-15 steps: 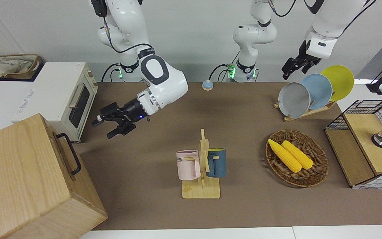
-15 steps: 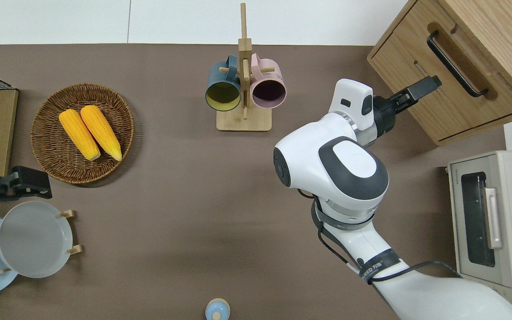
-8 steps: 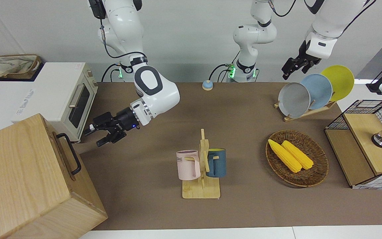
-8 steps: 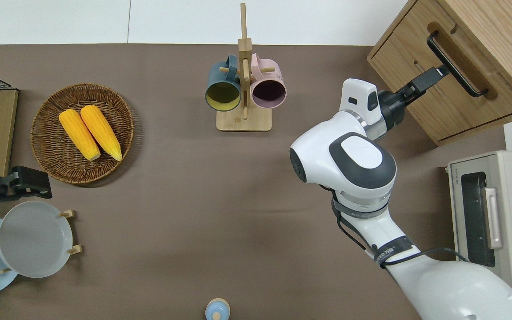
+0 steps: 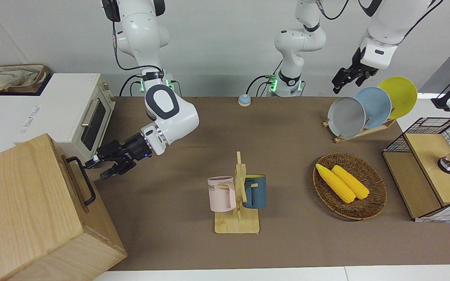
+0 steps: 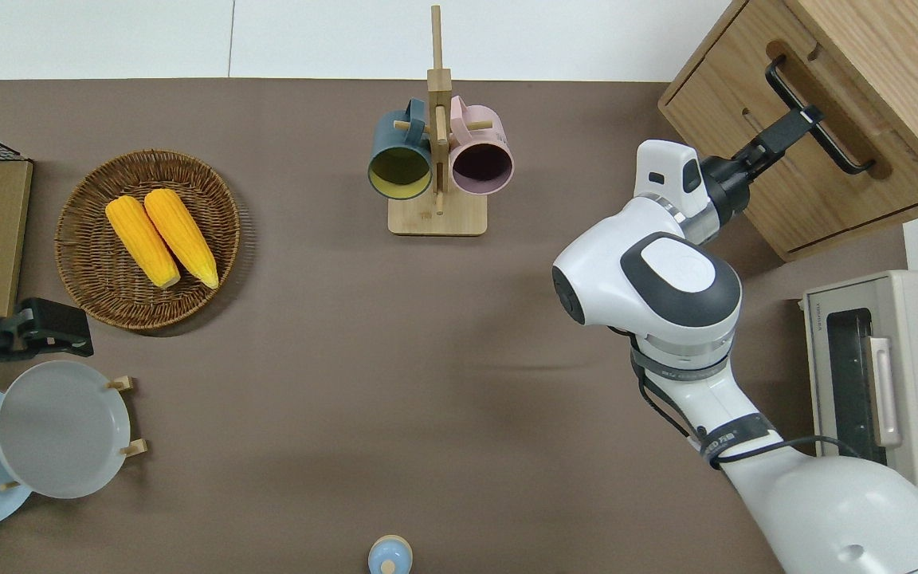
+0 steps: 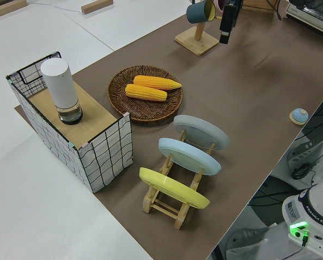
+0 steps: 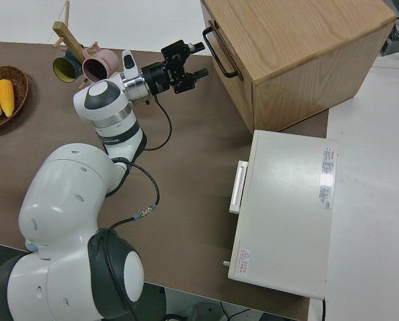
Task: Slide drawer open with right arm
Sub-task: 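Hook the right gripper onto the black drawer handle and close it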
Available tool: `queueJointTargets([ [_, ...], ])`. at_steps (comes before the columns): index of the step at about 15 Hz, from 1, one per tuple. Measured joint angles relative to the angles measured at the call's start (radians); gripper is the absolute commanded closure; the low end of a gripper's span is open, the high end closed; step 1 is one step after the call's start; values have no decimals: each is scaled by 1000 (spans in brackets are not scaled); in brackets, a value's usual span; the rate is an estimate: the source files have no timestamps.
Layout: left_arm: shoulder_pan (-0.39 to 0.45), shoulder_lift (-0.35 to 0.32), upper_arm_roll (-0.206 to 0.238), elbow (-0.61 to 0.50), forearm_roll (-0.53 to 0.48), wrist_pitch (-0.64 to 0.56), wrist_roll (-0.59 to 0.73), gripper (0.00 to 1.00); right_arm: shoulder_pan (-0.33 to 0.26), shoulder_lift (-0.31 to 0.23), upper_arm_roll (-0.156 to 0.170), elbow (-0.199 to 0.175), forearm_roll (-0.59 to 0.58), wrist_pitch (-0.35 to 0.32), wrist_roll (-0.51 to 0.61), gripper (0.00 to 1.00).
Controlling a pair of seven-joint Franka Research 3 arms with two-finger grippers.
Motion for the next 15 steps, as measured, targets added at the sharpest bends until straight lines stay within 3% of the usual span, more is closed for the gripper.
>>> queueJointTargets([
  [5,0,0,0,0,0,0,0,7,-1,1,-39,-5,-42,49,-3,96],
  [7,0,0,0,0,0,0,0,7,-1,1,-48,-6,-56,60,-3,188],
  [9,0,0,0,0,0,0,0,7,-1,3,-57,-7,-59,75,-4,424],
  [13,0,0,0,0,0,0,0,7,-1,4,-68,-8,-74,83,-4,772],
  [15,0,0,0,0,0,0,0,7,-1,4,-70,-8,-75,83,-4,841],
])
